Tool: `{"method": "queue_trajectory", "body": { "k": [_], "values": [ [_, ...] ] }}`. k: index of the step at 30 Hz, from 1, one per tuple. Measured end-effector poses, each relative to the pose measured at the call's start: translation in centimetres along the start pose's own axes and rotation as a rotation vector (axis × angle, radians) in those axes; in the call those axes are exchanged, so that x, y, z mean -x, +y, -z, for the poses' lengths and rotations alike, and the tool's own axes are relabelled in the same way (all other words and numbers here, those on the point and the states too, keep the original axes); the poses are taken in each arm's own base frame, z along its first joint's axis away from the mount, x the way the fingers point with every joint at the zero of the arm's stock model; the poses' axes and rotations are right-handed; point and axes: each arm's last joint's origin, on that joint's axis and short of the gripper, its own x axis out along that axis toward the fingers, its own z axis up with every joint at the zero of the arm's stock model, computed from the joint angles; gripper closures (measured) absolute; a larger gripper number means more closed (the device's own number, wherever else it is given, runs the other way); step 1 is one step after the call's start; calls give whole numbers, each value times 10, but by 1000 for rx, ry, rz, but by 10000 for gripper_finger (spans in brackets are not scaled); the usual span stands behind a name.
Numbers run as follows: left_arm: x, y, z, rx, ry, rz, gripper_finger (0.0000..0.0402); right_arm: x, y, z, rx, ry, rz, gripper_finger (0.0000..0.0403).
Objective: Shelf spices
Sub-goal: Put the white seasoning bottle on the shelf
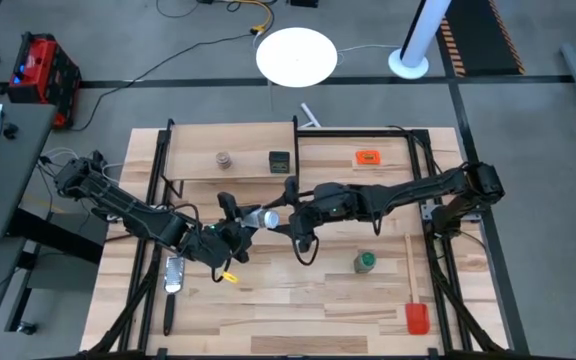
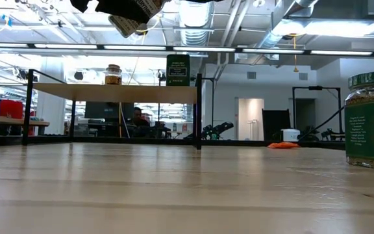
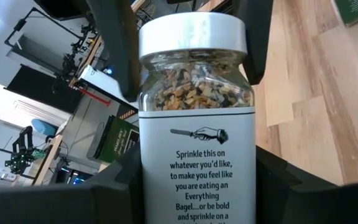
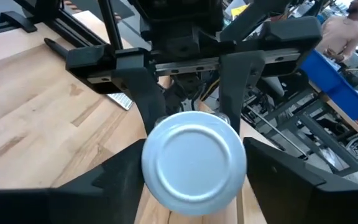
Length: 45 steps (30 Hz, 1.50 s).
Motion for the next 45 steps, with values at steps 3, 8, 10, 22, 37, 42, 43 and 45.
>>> {"method": "queue_trajectory", "body": {
  "k": [3, 8, 10, 22, 37, 42, 43, 45],
  "values": [
    [-2, 1, 1, 10, 7, -5, 231, -1, -1, -2, 1, 14, -6, 181],
    [-6, 4, 2, 53, 14, -6, 231, 1, -6, -9, -32, 62, -12, 193],
    [-7, 5, 1, 67, 14, -9, 205, 2, -11, -13, -49, 89, -15, 193],
    [-6, 11, 2, 101, 57, -183, 110, 31, -80, -47, -203, 221, 27, 193],
    [43, 12, -2, -26, 61, -447, 109, -8, -170, -37, -318, 273, 70, 193],
    [62, 26, -2, 58, 4, -417, 109, -24, -177, -11, -359, 344, 61, 193],
    [66, 30, -1, 81, -8, -411, 109, -26, -177, -4, -383, 372, 45, 193],
    [75, 40, 0, 138, -33, -400, 109, -30, -179, 5, -434, 380, 23, 193]
  ]
}}
